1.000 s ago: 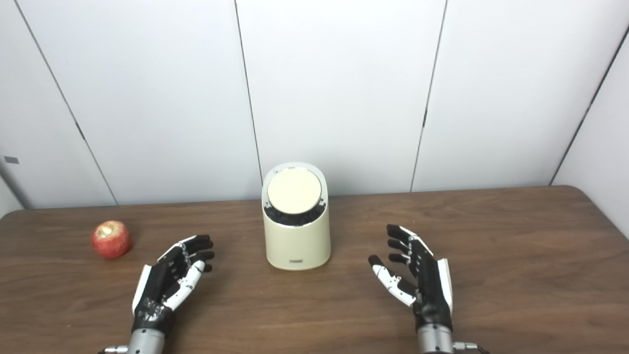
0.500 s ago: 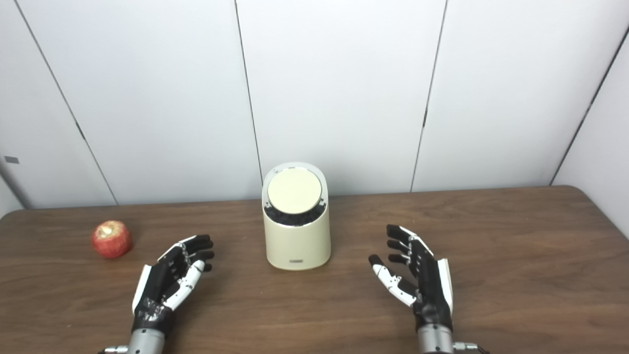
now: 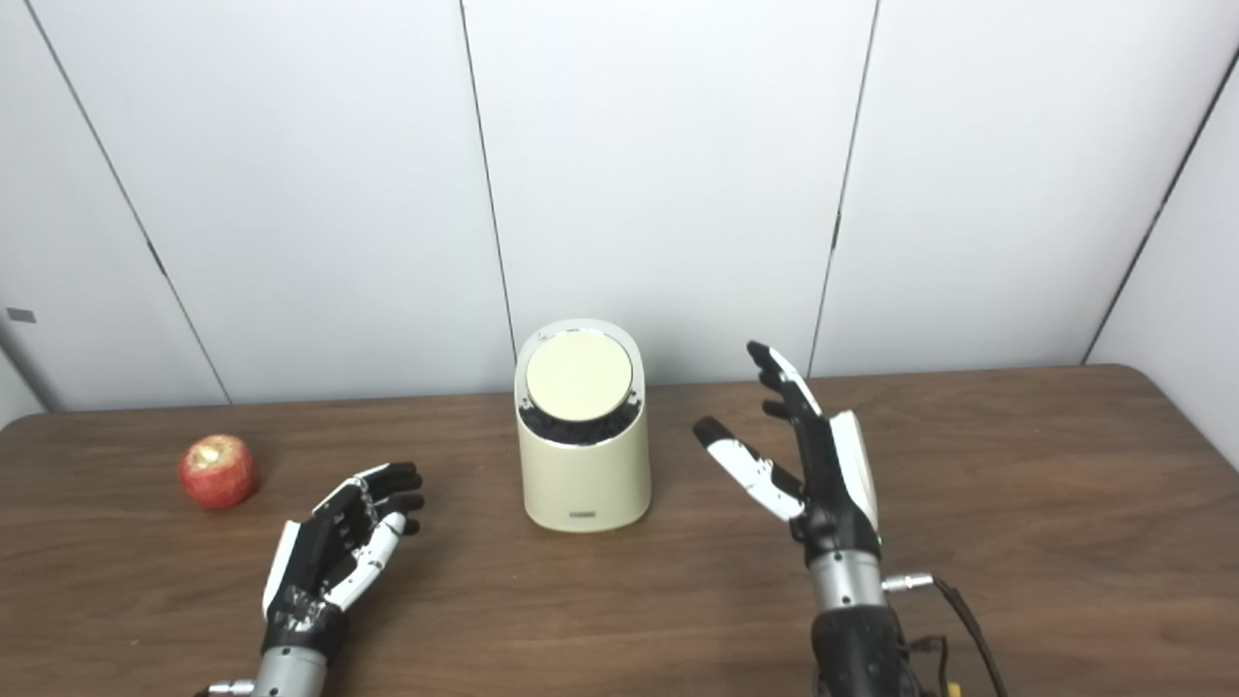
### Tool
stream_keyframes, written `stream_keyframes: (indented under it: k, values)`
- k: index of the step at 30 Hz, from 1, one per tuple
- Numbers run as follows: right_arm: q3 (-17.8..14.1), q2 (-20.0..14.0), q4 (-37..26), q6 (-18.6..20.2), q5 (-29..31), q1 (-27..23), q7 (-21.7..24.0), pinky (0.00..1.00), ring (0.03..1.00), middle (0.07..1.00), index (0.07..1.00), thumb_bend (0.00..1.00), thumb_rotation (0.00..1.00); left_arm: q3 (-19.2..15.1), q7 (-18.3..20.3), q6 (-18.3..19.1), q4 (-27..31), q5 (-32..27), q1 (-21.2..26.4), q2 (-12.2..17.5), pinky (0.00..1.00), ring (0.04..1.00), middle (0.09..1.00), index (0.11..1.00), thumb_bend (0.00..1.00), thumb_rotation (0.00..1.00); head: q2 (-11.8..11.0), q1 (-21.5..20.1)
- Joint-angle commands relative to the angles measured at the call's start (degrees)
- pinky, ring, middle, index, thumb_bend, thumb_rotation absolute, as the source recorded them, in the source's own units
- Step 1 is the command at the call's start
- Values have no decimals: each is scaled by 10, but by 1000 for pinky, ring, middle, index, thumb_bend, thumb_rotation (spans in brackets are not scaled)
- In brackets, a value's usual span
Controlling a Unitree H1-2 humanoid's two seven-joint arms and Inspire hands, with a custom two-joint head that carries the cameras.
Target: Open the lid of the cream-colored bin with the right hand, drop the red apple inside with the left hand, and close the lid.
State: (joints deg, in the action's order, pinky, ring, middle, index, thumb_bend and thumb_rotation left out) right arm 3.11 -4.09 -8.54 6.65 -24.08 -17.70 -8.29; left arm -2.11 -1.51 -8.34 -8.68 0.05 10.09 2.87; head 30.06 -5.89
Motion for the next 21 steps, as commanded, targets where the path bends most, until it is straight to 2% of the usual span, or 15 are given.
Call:
stream_keyframes:
  k: [1,4,7,13,19,21]
  values:
    - [9,-4,-27,21,-26,-45,12,785,883,913,911,745,758,3,-1,-15,-9,4,-1,-5,650,711,743,732,269,270,0,1]
    - [19,-7,-24,43,-40,-83,29,789,892,934,925,753,742,3,-3,-12,-7,5,-1,-6,652,713,742,732,275,285,0,2]
    - [25,-4,-13,59,-46,-118,38,801,909,953,939,775,680,3,-4,-17,-10,7,-1,-6,644,708,739,728,273,290,0,3]
    - [43,2,17,97,-74,-170,46,824,929,983,993,834,648,4,-5,-21,-10,9,-2,-9,641,712,741,729,268,283,1,4]
    - [58,-1,51,106,-86,-197,50,857,967,1000,1000,817,603,6,-7,-13,-3,14,-5,-12,645,713,743,731,273,311,3,6]
    - [60,1,62,104,-85,-200,47,859,968,1000,1000,830,559,6,-7,-12,-2,16,-5,-13,645,716,745,731,272,310,3,7]
